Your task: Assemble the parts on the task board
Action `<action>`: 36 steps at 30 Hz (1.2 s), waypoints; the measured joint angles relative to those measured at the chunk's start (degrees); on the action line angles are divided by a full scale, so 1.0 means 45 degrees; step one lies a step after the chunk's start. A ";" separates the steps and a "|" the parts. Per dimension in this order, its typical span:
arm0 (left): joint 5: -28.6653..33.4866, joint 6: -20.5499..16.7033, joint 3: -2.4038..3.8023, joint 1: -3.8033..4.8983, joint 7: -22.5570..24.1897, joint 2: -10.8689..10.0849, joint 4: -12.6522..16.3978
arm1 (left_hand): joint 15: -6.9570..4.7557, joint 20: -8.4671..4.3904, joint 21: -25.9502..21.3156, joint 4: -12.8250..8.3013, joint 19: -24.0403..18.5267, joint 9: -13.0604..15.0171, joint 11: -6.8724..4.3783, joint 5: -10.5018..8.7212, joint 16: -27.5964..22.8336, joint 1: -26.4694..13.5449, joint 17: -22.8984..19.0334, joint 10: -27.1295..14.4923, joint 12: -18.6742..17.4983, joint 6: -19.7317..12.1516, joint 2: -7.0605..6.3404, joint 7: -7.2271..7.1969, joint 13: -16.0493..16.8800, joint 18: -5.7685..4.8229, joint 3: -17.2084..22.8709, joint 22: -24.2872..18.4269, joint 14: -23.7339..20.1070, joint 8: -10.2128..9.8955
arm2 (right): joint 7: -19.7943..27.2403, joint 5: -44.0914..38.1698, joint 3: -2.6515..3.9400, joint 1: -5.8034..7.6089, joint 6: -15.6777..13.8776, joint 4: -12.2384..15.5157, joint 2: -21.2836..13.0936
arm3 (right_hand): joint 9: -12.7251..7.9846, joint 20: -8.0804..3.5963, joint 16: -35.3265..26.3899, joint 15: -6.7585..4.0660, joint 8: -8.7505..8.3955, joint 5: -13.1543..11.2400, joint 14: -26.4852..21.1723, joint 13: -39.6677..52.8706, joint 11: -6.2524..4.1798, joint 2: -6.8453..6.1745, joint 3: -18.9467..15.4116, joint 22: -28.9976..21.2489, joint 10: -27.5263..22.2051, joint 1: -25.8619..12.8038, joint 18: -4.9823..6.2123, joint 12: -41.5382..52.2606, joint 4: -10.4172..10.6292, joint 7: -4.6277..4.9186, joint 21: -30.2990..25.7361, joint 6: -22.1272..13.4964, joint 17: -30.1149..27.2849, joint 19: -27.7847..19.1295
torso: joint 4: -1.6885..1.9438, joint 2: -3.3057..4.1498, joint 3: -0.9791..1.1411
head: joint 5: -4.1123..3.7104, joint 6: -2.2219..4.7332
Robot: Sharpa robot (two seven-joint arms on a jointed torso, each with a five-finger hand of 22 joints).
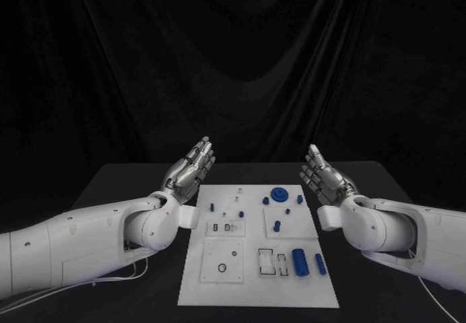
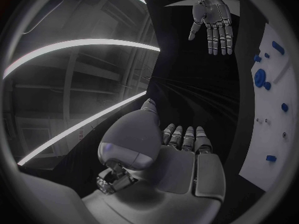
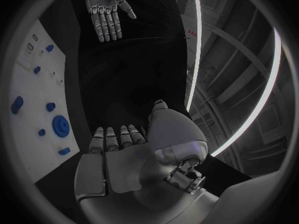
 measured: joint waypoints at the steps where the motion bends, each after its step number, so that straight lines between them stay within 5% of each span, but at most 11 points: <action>1: -0.0102 0.0027 0.0000 0.0000 0.0009 0.0005 -0.0046 | 0.0000 0.0001 0.0000 0.0000 -0.0001 0.0000 0.0000 0.0000 0.0000 0.0000 0.0001 0.0000 0.0000 0.0000 0.0000 0.0000 0.0000 -0.0001 0.0000 0.0000 0.0000 0.0000 | -0.0001 -0.0027 0.0000 0.0000 0.0041 0.0004 -0.0079 | 0.0000 0.0000 0.0000 0.0000 0.0000 0.0000 0.0000 0.0000 0.0121 -0.0010 0.0000 0.0000 -0.0020 0.0079 0.0000 0.0000 0.0000 0.0096 0.0000 0.0011 0.0000 0.0000 | 0.0002 0.0026 -0.0010 | 0.0035 -0.0062; 5: -0.0751 0.0089 0.0004 0.0000 0.0028 0.0014 -0.0218 | 0.0000 0.0189 0.0000 0.0000 0.0001 0.0013 0.0000 0.0000 0.0000 0.0177 0.0002 0.0000 0.0000 0.0067 0.0003 -0.0066 0.0001 0.0194 0.0000 0.0000 0.0000 0.0048 | -0.0021 -0.0473 0.0004 0.0001 0.0239 -0.0005 -0.0403 | 0.0002 0.0612 0.0000 0.0000 0.0000 0.0089 0.0000 0.0000 0.0582 -0.0184 0.0073 0.0001 -0.0018 0.0418 0.0001 0.0000 -0.0073 0.0475 0.0000 0.0125 0.0000 -0.0004 | 0.0050 0.0181 -0.0029 | 0.0111 -0.0331; 8: -0.1422 0.0092 0.0003 0.0000 0.0033 -0.0112 -0.0274 | 0.0000 0.0409 0.0000 0.0000 0.0000 0.0025 0.0000 0.0151 0.0000 0.0553 0.0003 -0.0001 0.0000 0.0068 -0.0096 -0.0067 0.0002 0.0392 0.0000 0.0000 0.0000 0.0054 | -0.0097 -0.1306 -0.0001 0.0043 0.0391 0.0056 -0.0793 | 0.0062 0.1908 0.0000 0.0955 0.0000 0.0790 -0.0004 0.0000 0.1261 -0.0451 0.0362 0.0001 -0.0019 0.1434 -0.0001 0.0000 -0.0214 0.0926 0.0000 0.0437 0.0000 -0.0007 | 0.0128 0.0319 -0.0028 | 0.0040 -0.0621; 11: -0.2039 0.0087 -0.0001 0.0000 0.0038 -0.0239 -0.0340 | 0.0000 0.0580 0.0000 0.0000 0.0006 0.0037 0.0000 0.0439 0.0000 0.0931 0.0004 -0.0001 0.0000 0.0183 -0.0118 -0.0086 0.0003 0.0392 0.0000 0.0001 0.0000 0.0054 | -0.0299 -0.2435 -0.0018 0.0204 0.0512 0.0158 -0.1186 | 0.0155 0.2515 0.0000 0.1558 0.0115 0.1296 -0.0002 0.0017 0.2005 -0.0736 0.0594 0.0028 0.0043 0.2326 -0.0119 0.0000 -0.0380 0.1272 0.0000 0.0784 0.0000 0.0090 | 0.0229 0.0425 -0.0013 | -0.0112 -0.0867; 15: -0.2638 0.0098 0.0000 0.0000 0.0048 -0.0389 -0.0390 | 0.0000 0.0995 0.0000 -0.0021 0.0016 0.0068 0.0142 0.0886 0.0000 0.1527 0.0005 -0.0002 0.0000 0.0424 -0.0125 0.0046 0.0004 0.0392 0.0053 0.0001 0.0000 0.0092 | -0.1072 -0.4276 -0.0008 0.0739 0.0760 0.0173 -0.1485 | 0.0120 0.3409 0.0099 0.2291 0.0115 0.2778 0.0362 0.0062 0.2837 -0.0772 0.1113 0.0268 0.0158 0.3960 -0.0119 0.0099 -0.1278 0.0890 0.0406 0.0601 0.0077 0.0721 | 0.0352 0.0647 0.0002 | -0.0283 -0.1182; 18: -0.2936 0.0218 0.0000 0.0000 0.0050 -0.0592 -0.0311 | 0.0183 0.1467 0.0000 0.0017 -0.0002 0.0083 0.0150 0.1035 0.0000 0.1729 0.0006 -0.0001 0.0000 0.0526 -0.0016 0.0026 0.0005 0.0390 0.0092 0.0002 -0.0001 0.0103 | -0.2137 -0.5820 -0.0003 0.1277 0.1161 0.0181 -0.1697 | 0.0136 0.4002 0.0605 0.3077 0.0115 0.2865 0.1691 0.0078 0.3060 -0.0749 0.1281 0.0554 0.0239 0.4529 -0.0118 0.0099 -0.1824 0.1252 0.0985 0.0825 0.0324 0.1937 | 0.0428 0.0798 -0.0006 | -0.0385 -0.1384; 22: -0.3183 0.0419 -0.0003 0.0000 0.0055 -0.0862 -0.0053 | 0.0275 0.1631 0.0000 0.0018 0.0020 0.0086 0.0230 0.1135 0.0000 0.1805 0.0007 -0.0003 0.0000 0.0576 -0.0020 -0.0024 0.0006 0.0390 0.0092 0.0002 0.0000 0.0103 | -0.3757 -0.8018 0.0002 0.1949 0.1834 0.0223 -0.1977 | 0.0215 0.4110 0.1976 0.3606 0.0171 0.2703 0.5788 0.0211 0.3607 -0.0831 0.1607 0.1023 0.0796 0.5079 -0.0617 0.0461 -0.2421 0.1914 0.2070 0.1320 0.0840 0.4516 | 0.0508 0.0975 -0.0028 | -0.0504 -0.1602; 24: -0.3282 0.0527 -0.0003 0.0000 0.0057 -0.0947 0.0059 | 0.0275 0.1689 0.0000 0.0018 0.0002 0.0096 0.0317 0.1161 0.0000 0.1863 0.0008 -0.0004 0.0000 0.0616 -0.0015 -0.0063 0.0006 0.0390 0.0092 0.0002 0.0001 0.0102 | -0.4606 -0.9420 0.0003 0.2266 0.2164 0.0219 -0.2036 | 0.0260 0.4072 0.2911 0.3402 0.0237 0.2477 0.8575 0.0335 0.3948 -0.0978 0.1854 0.1401 0.1617 0.5431 -0.0617 0.0898 -0.2837 0.2556 0.3046 0.1698 0.1164 0.7140 | 0.0530 0.1056 -0.0046 | -0.0527 -0.1693; 26: -0.3386 0.0650 -0.0003 0.0000 0.0059 -0.1030 0.0110 | 0.0425 0.1818 0.0000 0.0018 0.0018 0.0096 0.0318 0.1289 0.0000 0.2056 0.0008 -0.0005 0.0000 0.0696 -0.0066 -0.0053 0.0006 0.0390 0.0092 0.0003 -0.0003 0.0103 | -0.5426 -1.1128 0.0002 0.2542 0.2455 0.0184 -0.2003 | 0.0259 0.4037 0.3307 0.3023 0.0238 0.2013 1.0059 0.0411 0.4120 -0.1108 0.2130 0.1456 0.2254 0.5560 -0.0285 0.1235 -0.3114 0.2680 0.3344 0.1781 0.1374 0.8453 | 0.0546 0.1136 -0.0072 | -0.0529 -0.1829; 31: -0.3640 0.0920 -0.0002 0.0000 0.0061 -0.1221 0.0073 | 0.0734 0.2049 0.0000 -0.0012 -0.0002 0.0096 0.0504 0.1517 0.0000 0.2187 0.0003 -0.0002 0.0000 0.0707 0.0010 -0.0064 0.0008 0.0389 0.0134 0.0004 0.0001 0.0102 | -0.6948 -1.5737 0.0002 0.3053 0.2863 0.0051 -0.1680 | 0.0431 0.3456 0.3947 0.1926 0.0474 0.0110 1.3076 0.0635 0.3973 -0.1562 0.3190 0.1450 0.4480 0.5735 0.0101 0.2323 -0.3237 0.2623 0.3726 0.2984 0.2043 1.1104 | 0.0618 0.1344 -0.0143 | -0.0519 -0.2021; 36: -0.3827 0.1118 -0.0002 0.0000 0.0063 -0.1359 0.0104 | 0.0802 0.2187 0.0000 -0.0020 0.0044 0.0095 0.0595 0.1858 0.0000 0.2443 -0.0002 -0.0003 0.0000 0.0707 0.0125 -0.0064 0.0009 0.0387 0.0199 0.0004 -0.0017 0.0102 | -0.7868 -2.0330 0.0004 0.3228 0.3046 0.0048 -0.1368 | 0.0744 0.2369 0.4906 0.0665 0.0963 -0.0879 1.6244 0.0850 0.3177 -0.2135 0.3856 0.1660 0.8289 0.5575 0.0102 0.3328 -0.3180 0.1972 0.4394 0.5845 0.3296 1.4059 | 0.0717 0.1500 -0.0214 | -0.0542 -0.2101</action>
